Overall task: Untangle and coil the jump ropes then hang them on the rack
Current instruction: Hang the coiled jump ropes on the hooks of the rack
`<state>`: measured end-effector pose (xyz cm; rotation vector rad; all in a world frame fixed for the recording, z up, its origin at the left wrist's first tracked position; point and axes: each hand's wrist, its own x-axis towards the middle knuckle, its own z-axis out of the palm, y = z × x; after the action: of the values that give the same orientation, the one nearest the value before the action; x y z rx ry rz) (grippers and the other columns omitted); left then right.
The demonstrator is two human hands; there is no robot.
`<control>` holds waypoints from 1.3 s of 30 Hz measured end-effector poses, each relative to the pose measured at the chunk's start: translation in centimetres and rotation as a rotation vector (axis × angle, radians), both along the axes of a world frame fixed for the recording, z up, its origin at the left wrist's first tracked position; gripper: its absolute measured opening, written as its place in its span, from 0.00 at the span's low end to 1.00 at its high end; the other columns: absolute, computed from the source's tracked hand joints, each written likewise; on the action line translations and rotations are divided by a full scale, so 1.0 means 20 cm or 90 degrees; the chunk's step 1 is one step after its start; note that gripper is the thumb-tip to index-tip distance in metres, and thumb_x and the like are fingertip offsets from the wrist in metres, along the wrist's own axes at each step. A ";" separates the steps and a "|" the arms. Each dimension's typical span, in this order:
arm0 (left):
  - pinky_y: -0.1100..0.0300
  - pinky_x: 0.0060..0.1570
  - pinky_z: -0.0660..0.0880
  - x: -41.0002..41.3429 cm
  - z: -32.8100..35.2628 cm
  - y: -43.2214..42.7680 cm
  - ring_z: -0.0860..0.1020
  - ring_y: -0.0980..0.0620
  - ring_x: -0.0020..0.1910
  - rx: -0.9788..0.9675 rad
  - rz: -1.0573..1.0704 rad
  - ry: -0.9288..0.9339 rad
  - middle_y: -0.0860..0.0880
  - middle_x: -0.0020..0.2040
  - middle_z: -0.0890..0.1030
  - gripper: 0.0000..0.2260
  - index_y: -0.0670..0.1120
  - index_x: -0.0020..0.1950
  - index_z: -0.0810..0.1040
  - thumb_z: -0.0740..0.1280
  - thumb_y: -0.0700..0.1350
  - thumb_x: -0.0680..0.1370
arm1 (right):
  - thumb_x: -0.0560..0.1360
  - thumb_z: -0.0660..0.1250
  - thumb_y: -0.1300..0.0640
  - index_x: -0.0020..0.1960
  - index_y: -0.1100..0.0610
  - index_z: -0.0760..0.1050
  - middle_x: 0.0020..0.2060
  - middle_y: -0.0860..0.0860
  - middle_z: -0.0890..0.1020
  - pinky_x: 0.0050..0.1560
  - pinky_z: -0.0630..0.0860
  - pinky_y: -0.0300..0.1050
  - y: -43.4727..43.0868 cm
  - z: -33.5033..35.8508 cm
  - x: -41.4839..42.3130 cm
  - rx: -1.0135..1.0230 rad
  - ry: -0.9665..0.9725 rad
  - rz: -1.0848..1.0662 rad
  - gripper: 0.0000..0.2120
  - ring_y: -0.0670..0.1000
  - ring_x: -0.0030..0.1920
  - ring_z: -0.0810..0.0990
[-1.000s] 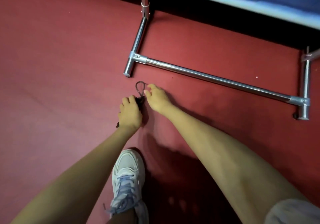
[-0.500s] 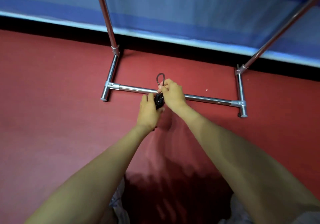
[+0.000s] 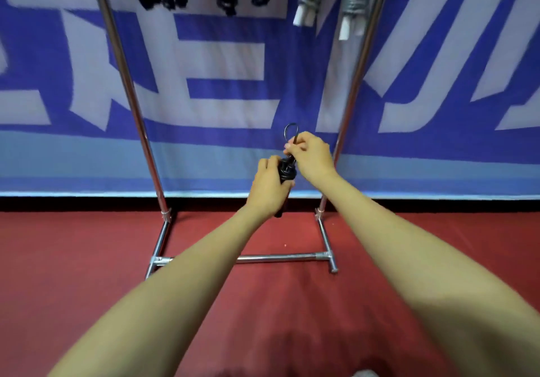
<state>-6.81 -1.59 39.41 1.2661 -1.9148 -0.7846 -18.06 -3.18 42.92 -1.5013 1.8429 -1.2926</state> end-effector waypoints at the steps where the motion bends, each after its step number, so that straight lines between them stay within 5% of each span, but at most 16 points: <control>1: 0.57 0.53 0.68 -0.03 0.09 0.01 0.72 0.43 0.56 -0.017 -0.004 0.006 0.42 0.60 0.70 0.17 0.41 0.62 0.69 0.68 0.40 0.75 | 0.77 0.67 0.57 0.40 0.50 0.72 0.35 0.44 0.81 0.55 0.77 0.54 0.03 0.10 -0.03 -0.022 0.006 -0.004 0.07 0.51 0.48 0.83; 11: 0.47 0.55 0.74 -0.17 1.01 0.08 0.77 0.46 0.55 -0.167 -0.024 0.078 0.47 0.56 0.79 0.18 0.46 0.62 0.73 0.71 0.46 0.73 | 0.76 0.67 0.56 0.46 0.54 0.76 0.43 0.51 0.82 0.50 0.74 0.44 0.19 1.06 -0.17 -0.209 0.093 -0.037 0.02 0.50 0.47 0.79; 18: 0.50 0.56 0.74 -0.27 1.40 -0.07 0.77 0.45 0.56 -0.253 -0.032 0.068 0.46 0.56 0.80 0.19 0.45 0.62 0.74 0.72 0.46 0.73 | 0.74 0.71 0.58 0.54 0.60 0.78 0.48 0.54 0.82 0.49 0.71 0.40 0.10 1.48 -0.28 -0.275 0.139 -0.043 0.11 0.52 0.50 0.79; 24: 0.54 0.55 0.73 -0.44 1.61 -0.26 0.77 0.47 0.57 -0.275 -0.036 0.075 0.46 0.58 0.80 0.19 0.45 0.63 0.75 0.72 0.48 0.74 | 0.73 0.73 0.57 0.58 0.60 0.76 0.45 0.52 0.81 0.56 0.77 0.51 -0.10 1.66 -0.47 -0.340 0.126 -0.091 0.16 0.53 0.50 0.80; 32: 0.62 0.50 0.70 -0.61 1.66 -0.44 0.77 0.48 0.57 -0.285 -0.048 0.108 0.44 0.59 0.79 0.22 0.42 0.67 0.72 0.71 0.42 0.74 | 0.74 0.72 0.57 0.57 0.60 0.75 0.45 0.51 0.80 0.48 0.75 0.41 -0.32 1.73 -0.60 -0.376 0.117 -0.107 0.14 0.49 0.46 0.78; 39: 0.61 0.49 0.71 -0.65 1.63 -0.56 0.77 0.48 0.57 -0.272 -0.053 0.097 0.44 0.59 0.79 0.23 0.42 0.67 0.71 0.71 0.42 0.74 | 0.74 0.72 0.57 0.55 0.60 0.75 0.43 0.50 0.80 0.47 0.75 0.43 -0.46 1.70 -0.66 -0.362 0.125 -0.101 0.13 0.49 0.46 0.79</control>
<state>-19.80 -12.79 72.08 0.8462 -1.8905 -0.4619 -31.19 -12.33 77.00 -1.8437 1.8315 -1.9257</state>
